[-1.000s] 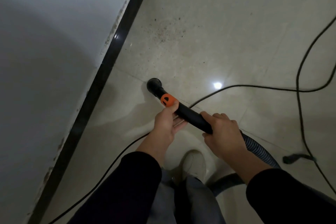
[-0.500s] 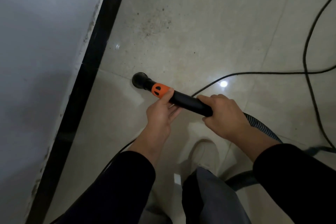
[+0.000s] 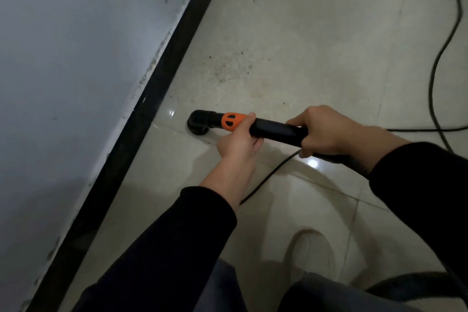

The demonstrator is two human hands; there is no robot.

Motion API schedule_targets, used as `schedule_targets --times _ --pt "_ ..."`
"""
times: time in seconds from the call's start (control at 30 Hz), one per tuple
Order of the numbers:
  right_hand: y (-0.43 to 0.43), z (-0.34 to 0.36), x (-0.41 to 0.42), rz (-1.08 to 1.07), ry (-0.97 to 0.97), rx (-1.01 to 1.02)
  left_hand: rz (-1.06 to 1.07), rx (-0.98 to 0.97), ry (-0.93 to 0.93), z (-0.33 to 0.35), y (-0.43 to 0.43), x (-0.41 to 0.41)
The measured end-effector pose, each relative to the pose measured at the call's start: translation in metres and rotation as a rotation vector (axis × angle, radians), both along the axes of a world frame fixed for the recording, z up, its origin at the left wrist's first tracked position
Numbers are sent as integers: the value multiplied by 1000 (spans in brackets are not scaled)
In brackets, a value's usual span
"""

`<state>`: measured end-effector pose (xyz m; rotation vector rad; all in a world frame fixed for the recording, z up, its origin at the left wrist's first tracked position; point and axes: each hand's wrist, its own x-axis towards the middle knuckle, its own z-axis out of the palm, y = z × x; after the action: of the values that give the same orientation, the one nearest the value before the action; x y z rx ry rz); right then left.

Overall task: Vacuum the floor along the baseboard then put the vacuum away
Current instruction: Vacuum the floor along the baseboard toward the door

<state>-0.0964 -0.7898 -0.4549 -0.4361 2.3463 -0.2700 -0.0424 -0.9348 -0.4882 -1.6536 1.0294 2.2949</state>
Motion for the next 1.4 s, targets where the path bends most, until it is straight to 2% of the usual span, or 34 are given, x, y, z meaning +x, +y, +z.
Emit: schedule_targets --times 0.5,0.73,1.17,1.4 --pt "-49 -11 29 28 76 -19 -139 20 81 -8 -60 19" --pt "-68 -25 37 43 121 -76 -152 -4 17 -10 -79 18" --pt "-80 -44 57 -1 91 -182 -159 -41 -33 -14 -97 29" --pt "-81 -52 56 27 244 -168 -216 4 6 -13 -99 27"
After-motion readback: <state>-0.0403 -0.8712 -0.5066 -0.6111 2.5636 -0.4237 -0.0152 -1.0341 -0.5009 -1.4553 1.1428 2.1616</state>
